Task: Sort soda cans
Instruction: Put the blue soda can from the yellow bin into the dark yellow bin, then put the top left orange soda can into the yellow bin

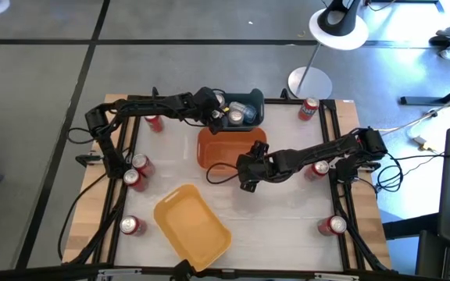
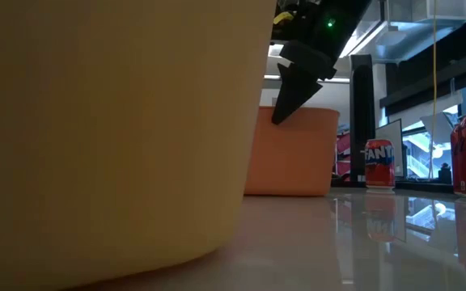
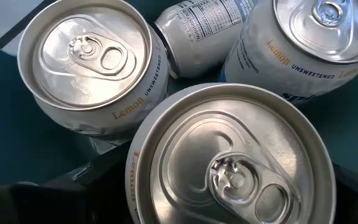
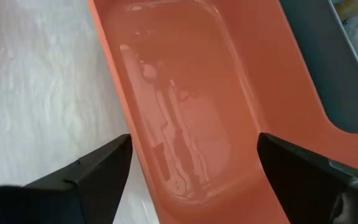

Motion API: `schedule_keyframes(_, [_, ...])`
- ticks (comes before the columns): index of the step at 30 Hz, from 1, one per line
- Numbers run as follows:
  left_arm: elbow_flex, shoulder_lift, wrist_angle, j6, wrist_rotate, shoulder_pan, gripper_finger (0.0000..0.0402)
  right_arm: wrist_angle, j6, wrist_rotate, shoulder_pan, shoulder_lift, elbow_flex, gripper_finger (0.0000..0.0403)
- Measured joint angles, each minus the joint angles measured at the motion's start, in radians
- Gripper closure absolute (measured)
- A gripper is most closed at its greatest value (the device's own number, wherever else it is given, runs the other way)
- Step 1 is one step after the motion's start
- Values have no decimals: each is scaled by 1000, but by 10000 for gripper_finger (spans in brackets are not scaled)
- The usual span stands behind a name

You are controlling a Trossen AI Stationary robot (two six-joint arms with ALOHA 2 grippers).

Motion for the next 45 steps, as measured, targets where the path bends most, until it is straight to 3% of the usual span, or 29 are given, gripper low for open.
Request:
schedule_keyframes(30, [11, -23, -32, -1, -20, 6, 68, 2, 0, 0, 0, 0, 0, 56])
schedule_keyframes(45, [190, -193, -308, 25, -19, -1, 68, -3, -2, -1, 0, 0, 0, 56])
